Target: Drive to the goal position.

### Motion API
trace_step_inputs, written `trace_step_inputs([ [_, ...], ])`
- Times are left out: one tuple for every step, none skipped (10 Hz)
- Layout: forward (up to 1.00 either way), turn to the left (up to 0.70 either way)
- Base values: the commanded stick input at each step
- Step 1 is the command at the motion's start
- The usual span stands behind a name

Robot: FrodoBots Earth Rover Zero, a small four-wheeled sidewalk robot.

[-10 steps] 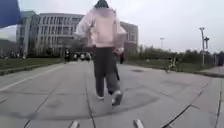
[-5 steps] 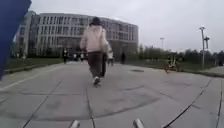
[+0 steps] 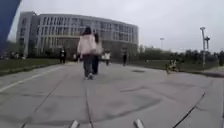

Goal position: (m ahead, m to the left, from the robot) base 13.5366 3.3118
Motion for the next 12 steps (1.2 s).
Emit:
trace_step_inputs([
  [0.5, 0.0],
  [0.5, 0.0],
  [0.5, 0.0],
  [0.68, 0.0],
  [0.7, 0.0],
  [0.7, 0.0],
  [0.7, 0.0],
  [0.7, 0.14],
  [0.7, 0.27],
  [0.7, 0.32],
  [0.7, 0.33],
  [0.7, 0.33],
])
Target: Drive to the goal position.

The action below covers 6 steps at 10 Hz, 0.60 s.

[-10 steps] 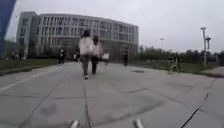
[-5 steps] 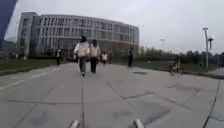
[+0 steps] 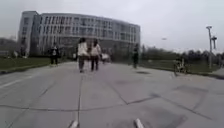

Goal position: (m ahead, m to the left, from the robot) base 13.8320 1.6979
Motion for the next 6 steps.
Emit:
trace_step_inputs([
  [0.7, 0.33],
  [0.7, 0.33],
  [0.7, 0.33],
  [0.7, 0.33],
  [0.7, 0.25],
  [0.7, 0.08],
])
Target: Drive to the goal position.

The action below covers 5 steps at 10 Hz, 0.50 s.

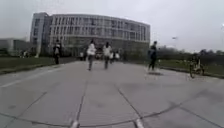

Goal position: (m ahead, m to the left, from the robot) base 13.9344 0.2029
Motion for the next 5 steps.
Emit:
trace_step_inputs([
  [0.7, 0.0],
  [0.7, 0.0],
  [0.7, 0.0],
  [0.7, 0.0],
  [0.7, 0.0],
])
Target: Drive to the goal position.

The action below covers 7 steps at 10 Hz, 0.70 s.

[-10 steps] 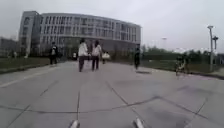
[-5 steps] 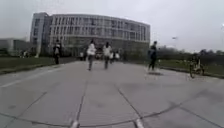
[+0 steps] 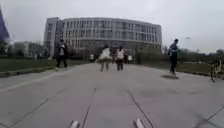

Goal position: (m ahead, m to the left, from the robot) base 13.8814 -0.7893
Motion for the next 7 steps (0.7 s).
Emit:
trace_step_inputs([
  [0.7, 0.0],
  [0.7, 0.0],
  [0.7, 0.0],
  [0.7, 0.0],
  [0.7, 0.0],
  [0.7, 0.0],
  [0.7, 0.0],
])
